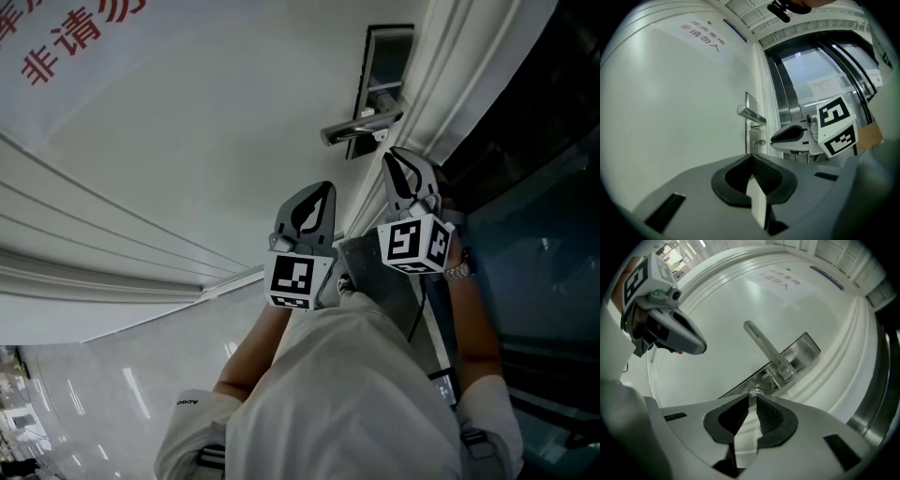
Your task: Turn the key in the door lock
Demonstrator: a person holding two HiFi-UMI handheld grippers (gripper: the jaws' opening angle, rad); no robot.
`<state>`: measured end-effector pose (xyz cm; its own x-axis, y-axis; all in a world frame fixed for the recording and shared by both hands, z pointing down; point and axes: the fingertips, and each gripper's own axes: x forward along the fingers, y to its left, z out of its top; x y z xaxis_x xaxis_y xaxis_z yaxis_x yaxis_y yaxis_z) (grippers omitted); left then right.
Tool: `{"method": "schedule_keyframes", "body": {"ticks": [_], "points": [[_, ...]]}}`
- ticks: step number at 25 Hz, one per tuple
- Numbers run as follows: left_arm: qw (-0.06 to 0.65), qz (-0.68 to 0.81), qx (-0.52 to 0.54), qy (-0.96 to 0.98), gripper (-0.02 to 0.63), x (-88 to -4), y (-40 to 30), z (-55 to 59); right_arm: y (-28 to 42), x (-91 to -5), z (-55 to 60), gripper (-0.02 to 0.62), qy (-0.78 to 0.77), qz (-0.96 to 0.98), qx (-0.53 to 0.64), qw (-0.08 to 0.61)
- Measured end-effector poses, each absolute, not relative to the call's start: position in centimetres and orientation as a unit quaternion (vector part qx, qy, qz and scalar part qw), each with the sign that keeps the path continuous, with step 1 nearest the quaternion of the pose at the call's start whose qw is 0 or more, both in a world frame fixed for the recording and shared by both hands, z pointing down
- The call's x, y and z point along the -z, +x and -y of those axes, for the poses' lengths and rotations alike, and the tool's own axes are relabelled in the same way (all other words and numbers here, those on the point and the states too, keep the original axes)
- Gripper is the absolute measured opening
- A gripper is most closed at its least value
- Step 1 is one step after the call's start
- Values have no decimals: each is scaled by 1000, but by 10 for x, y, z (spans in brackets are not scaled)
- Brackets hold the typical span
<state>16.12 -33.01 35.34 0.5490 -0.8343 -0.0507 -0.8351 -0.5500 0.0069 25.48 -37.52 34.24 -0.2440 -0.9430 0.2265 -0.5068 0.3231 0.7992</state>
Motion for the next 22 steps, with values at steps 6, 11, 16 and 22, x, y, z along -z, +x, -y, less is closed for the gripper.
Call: {"method": "schedule_keyframes", "body": {"ticks": [6,11,16,22], "points": [[15,-485,-23,-874,8,-348,156,324,248,-350,390,78,455,665,386,449],[20,-494,-16,-869,8,-350,152,318,251,-355,403,110,454,640,406,470],[18,-499,-15,-866,8,-351,148,318,251,-349,404,110,473,624,421,458],[17,-498,-13,-867,9,-352,149,318,248,-347,402,114,471,620,430,457]]}}
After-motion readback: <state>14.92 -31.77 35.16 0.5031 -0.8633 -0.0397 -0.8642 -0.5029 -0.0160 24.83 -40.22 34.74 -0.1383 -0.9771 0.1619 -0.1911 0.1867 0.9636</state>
